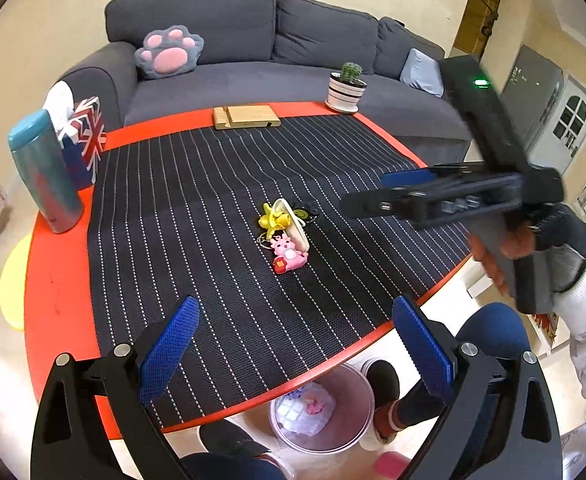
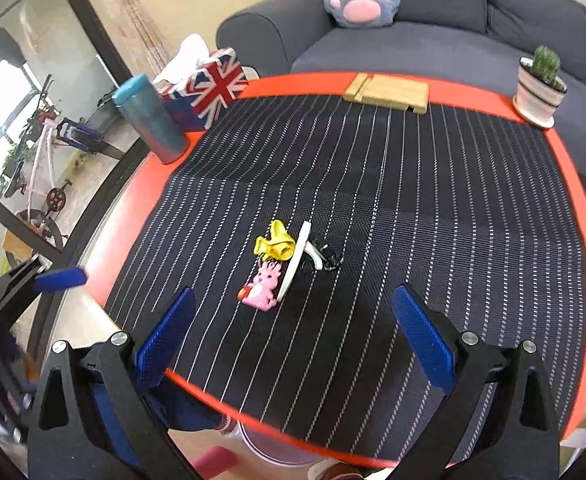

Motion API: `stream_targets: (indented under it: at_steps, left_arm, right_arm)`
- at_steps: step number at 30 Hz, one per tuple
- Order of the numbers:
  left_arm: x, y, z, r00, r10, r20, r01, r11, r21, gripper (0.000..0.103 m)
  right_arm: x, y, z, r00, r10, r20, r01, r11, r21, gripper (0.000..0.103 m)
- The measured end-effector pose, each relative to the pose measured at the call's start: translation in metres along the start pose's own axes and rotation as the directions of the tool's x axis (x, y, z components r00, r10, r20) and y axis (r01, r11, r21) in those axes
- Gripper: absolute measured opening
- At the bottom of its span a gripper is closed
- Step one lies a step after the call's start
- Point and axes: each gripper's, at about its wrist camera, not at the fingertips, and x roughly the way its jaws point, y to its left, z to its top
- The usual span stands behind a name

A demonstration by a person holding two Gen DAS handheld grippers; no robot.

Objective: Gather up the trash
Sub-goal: 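Move the right tool down to the cream plastic piece on the mat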

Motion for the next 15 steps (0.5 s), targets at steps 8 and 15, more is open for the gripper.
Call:
stream_targets:
  at_steps: [8,15]
  left_arm:
    - [0.000,0.009,-0.002,1.000,0.010,0.000,-0.010,1.000,-0.017,0.094]
    - [0.001,0.015,-0.003,1.000,0.014,-0.001,-0.014,0.999,-0.029,0.094]
  right_arm:
    - [0.043,-0.007,0.011,0.994,0.062,-0.089,-0.056,0.996,0.065,0.075]
    - [0.062,-0.009,0.013,0.987,0.103,-0.125,-0.090,0.991,0.101,0.049]
